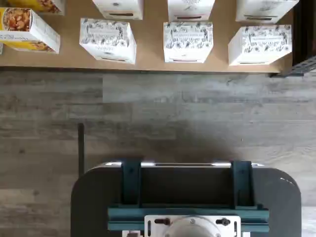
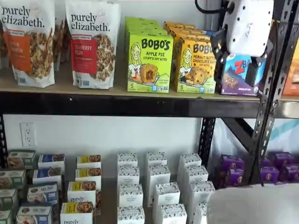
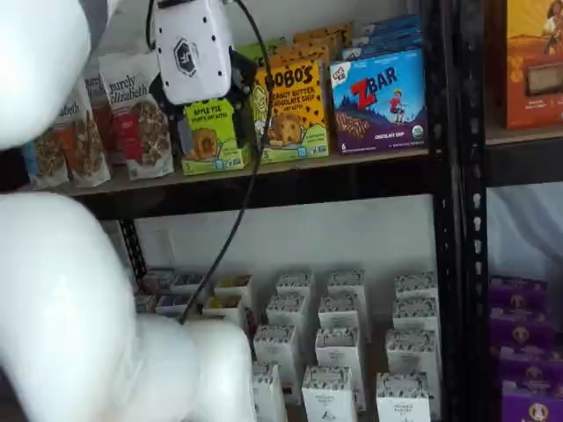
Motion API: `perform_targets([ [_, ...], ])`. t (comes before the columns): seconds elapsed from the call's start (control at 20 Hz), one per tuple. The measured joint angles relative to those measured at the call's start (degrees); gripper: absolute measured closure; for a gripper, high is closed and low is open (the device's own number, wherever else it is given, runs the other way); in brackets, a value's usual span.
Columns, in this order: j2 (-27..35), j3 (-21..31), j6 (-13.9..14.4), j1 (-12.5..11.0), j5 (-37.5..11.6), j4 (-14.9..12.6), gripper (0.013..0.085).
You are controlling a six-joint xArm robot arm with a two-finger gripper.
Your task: Pick the green box on the top shelf, the fourth from the left
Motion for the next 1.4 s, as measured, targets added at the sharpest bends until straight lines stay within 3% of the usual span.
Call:
perform_targets([
  [0.05, -0.2, 0.2, -0.9, -1.6, -0.1, 1.7, 0.013],
  [0.1, -0.7, 0.7, -2.7, -5.3, -0.7, 5.5, 0.013],
  [0.15, -1.0, 1.0, -3.6, -6.6, -1.1, 7.2, 0.013],
  [0.25, -1.1, 1.0, -3.8, -6.9, -1.2, 7.8, 0.013],
  [0.55, -1.4, 1.2, -2.6, -5.4, -1.7, 7.4, 0.013],
  [0.95, -2.5, 2.3, 1.7, 0.2, -4.7, 4.9, 0.013],
  [1.4, -1.3, 2.2, 2.6, 1.1, -6.3, 5.3, 0.013],
])
